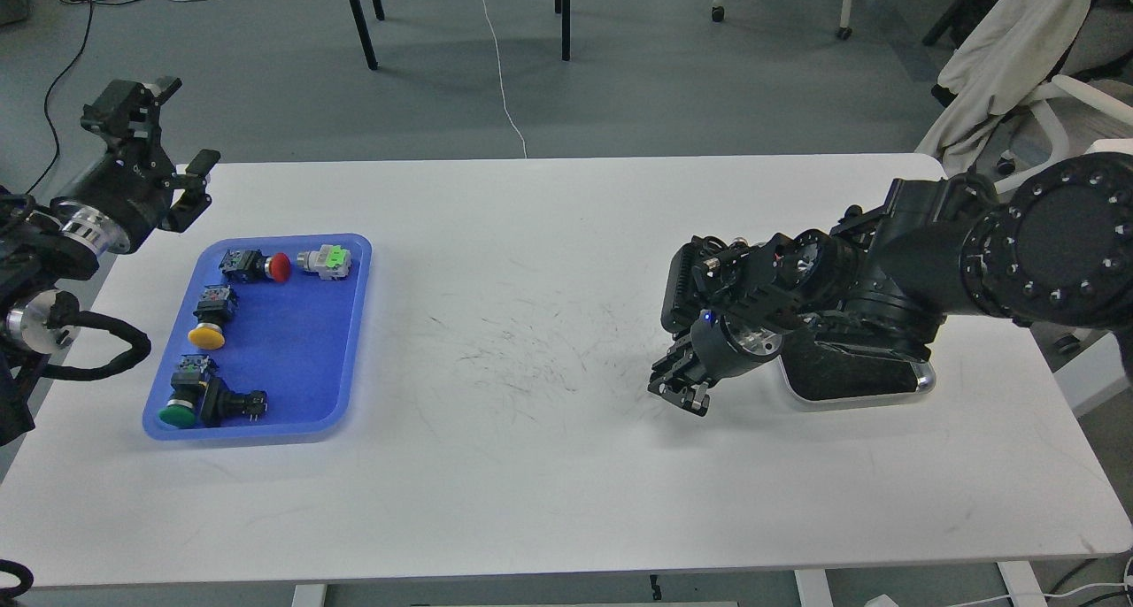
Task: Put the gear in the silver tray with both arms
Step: 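Close the right gripper on the gear and lift it, then lower the gear into the silver tray and open the right gripper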
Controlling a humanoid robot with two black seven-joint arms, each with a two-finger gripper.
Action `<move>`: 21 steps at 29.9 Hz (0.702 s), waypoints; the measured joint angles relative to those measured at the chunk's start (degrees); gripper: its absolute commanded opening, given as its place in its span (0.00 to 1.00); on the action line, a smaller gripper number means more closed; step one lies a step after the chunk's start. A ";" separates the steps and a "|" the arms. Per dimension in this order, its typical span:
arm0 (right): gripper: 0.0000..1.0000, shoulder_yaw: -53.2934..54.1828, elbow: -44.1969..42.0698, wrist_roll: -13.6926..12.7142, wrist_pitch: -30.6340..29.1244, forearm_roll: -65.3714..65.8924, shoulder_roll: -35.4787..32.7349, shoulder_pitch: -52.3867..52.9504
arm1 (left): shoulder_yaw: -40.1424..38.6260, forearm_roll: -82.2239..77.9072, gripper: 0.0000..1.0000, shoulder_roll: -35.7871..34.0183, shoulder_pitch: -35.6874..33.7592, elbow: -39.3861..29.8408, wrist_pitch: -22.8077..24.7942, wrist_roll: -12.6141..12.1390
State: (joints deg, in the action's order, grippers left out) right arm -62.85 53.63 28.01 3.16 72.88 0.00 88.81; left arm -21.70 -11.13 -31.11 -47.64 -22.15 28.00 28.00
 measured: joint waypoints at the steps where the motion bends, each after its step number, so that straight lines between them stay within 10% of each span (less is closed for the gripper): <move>1: 0.02 0.25 -0.55 0.00 -0.02 -0.12 0.00 0.32 | 0.03 -0.02 0.99 0.00 0.03 0.00 0.00 0.00; 21: 0.02 5.31 -1.69 -0.02 -0.62 -3.31 -23.52 1.93 | 0.06 0.12 0.99 -0.08 0.44 0.00 0.00 -0.02</move>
State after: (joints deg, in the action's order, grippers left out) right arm -57.55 51.94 27.99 2.54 69.57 -23.52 90.74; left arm -21.64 -11.00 -31.19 -47.20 -22.15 28.00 27.98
